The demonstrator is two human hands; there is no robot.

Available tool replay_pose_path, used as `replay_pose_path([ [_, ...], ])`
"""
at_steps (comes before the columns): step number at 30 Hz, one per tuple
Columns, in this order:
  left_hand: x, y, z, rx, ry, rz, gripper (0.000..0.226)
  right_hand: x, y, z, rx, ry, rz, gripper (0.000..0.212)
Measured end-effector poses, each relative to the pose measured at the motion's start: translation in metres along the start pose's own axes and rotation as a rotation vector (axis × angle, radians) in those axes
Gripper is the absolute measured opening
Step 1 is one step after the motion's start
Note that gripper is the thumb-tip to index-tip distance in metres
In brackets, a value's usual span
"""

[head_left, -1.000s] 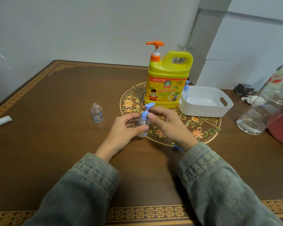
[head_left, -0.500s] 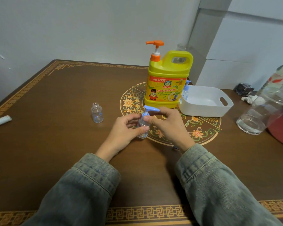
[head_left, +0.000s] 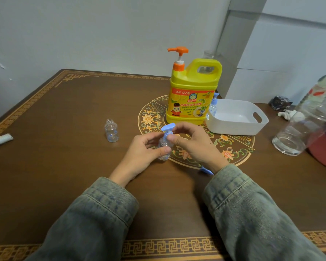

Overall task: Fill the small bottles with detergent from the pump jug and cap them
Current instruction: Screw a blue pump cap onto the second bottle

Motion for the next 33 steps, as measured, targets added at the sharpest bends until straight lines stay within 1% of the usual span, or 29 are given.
replay_pose_path([
  [5,0.002,0.001,0.002,-0.013,0.000,0.008,0.048,-0.001,0.000,-0.002,-0.030,0.001,-0.036,0.026],
  [7,-0.001,0.000,0.001,-0.018,-0.005,-0.004,0.049,0.000,-0.001,-0.002,-0.042,0.042,-0.042,0.024],
  [11,-0.002,0.000,0.001,-0.015,-0.003,-0.001,0.048,0.002,-0.002,-0.002,-0.004,0.057,0.002,0.009],
  [13,-0.001,0.001,0.001,-0.018,0.008,0.004,0.045,0.003,-0.001,-0.001,0.004,0.021,0.011,0.012],
  [16,0.003,0.003,0.007,-0.070,0.006,0.025,0.036,0.004,-0.001,0.001,-0.034,0.001,-0.003,0.022],
  [19,0.004,0.004,0.011,-0.106,-0.001,0.032,0.032,0.003,-0.001,0.004,-0.067,0.002,-0.020,0.017],
  [22,0.003,0.003,0.008,-0.069,-0.018,0.040,0.032,0.000,-0.001,0.000,0.025,-0.004,0.006,0.006],
  [25,0.004,0.002,0.003,-0.037,0.000,0.047,0.035,0.005,-0.001,-0.003,0.089,0.009,0.033,0.006],
  [26,0.004,0.002,0.004,-0.046,0.009,0.048,0.034,0.006,0.000,-0.001,0.076,-0.028,0.040,0.006],
  [29,0.006,0.005,0.011,-0.113,0.028,0.058,0.032,0.005,0.001,0.009,-0.035,-0.151,0.038,0.020],
  [30,0.006,0.005,0.013,-0.130,0.030,0.059,0.030,0.003,0.001,0.011,-0.067,-0.174,0.037,0.022],
  [31,0.006,0.006,0.015,-0.138,0.024,0.058,0.028,0.000,0.001,0.013,-0.081,-0.188,0.027,0.021],
  [33,0.006,0.005,0.015,-0.134,0.005,0.063,0.024,-0.005,0.000,0.011,-0.056,-0.157,-0.003,0.016],
])
Point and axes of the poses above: each hand's wrist, its own y-axis away from the middle knuckle, its own z-axis out of the palm, x = y × z, the point moved 10 cm from there along -y, towards the middle knuckle, and after that the axes turned 15 degrees about -z, right-handed, at the moved point
